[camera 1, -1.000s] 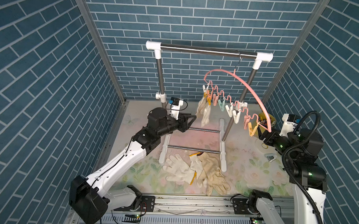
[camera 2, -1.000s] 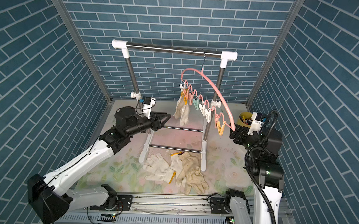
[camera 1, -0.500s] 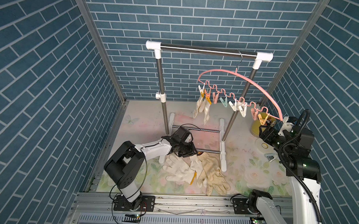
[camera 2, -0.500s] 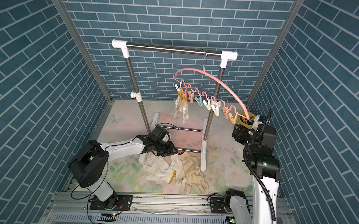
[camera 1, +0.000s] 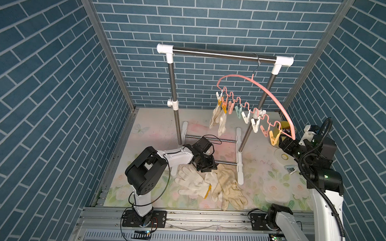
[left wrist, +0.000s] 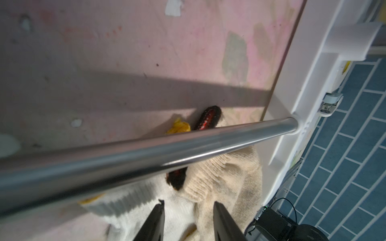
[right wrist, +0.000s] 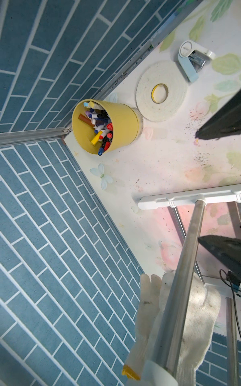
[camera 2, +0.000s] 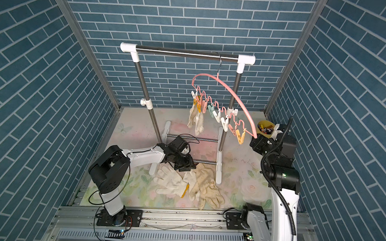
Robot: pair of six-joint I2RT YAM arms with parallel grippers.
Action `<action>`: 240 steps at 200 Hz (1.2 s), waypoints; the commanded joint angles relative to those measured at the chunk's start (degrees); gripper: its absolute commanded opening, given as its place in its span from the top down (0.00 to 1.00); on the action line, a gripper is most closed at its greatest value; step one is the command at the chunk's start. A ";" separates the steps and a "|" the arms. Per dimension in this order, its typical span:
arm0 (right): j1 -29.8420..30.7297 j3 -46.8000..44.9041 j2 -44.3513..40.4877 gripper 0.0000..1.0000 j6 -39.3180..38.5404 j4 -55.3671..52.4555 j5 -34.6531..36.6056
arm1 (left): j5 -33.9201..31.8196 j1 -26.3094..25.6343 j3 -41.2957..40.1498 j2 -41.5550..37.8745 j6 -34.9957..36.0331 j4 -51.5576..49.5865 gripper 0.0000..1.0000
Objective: Clip the gloves onto a hanger to dry
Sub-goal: Pick up the glove from the center of the board.
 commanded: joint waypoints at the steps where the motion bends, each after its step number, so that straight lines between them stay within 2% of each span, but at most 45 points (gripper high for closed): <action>1: -0.22 -0.40 -0.21 0.28 -0.33 2.12 0.86 | -1.50 -0.46 2.55 1.16 0.00 -3.20 0.56; 66: -0.22 -1.57 -0.79 0.28 -0.24 3.23 0.86 | -2.44 -0.73 5.23 4.16 -0.57 -3.14 0.58; 105: -0.22 -1.52 -0.74 0.28 -0.24 3.55 0.87 | -2.25 -0.88 5.89 5.50 -1.05 -2.02 0.72; 129: -0.22 -1.41 -0.88 0.28 -0.33 3.46 0.90 | -2.63 -1.05 6.58 5.55 -0.78 -1.92 0.89; 144: -0.22 -1.22 -0.97 0.28 -0.50 3.24 0.92 | -4.17 -1.07 7.11 4.65 -0.06 -2.94 0.96; 157: -0.20 -0.96 -0.97 0.28 -0.59 3.07 0.82 | -6.20 -1.08 8.24 3.46 1.33 -4.65 1.00; 198: -0.27 0.15 -1.12 0.28 -0.94 2.04 -0.11 | -12.45 -2.57 12.57 -1.90 6.98 -8.87 1.00; 221: -0.34 1.86 -1.43 0.27 -1.59 0.73 -1.88 | -13.89 -4.42 14.16 -6.01 14.31 -9.46 1.00; 240: -0.30 3.48 -2.04 0.27 -2.33 -0.50 -3.24 | -14.34 -6.00 11.97 -11.22 21.71 -6.98 1.00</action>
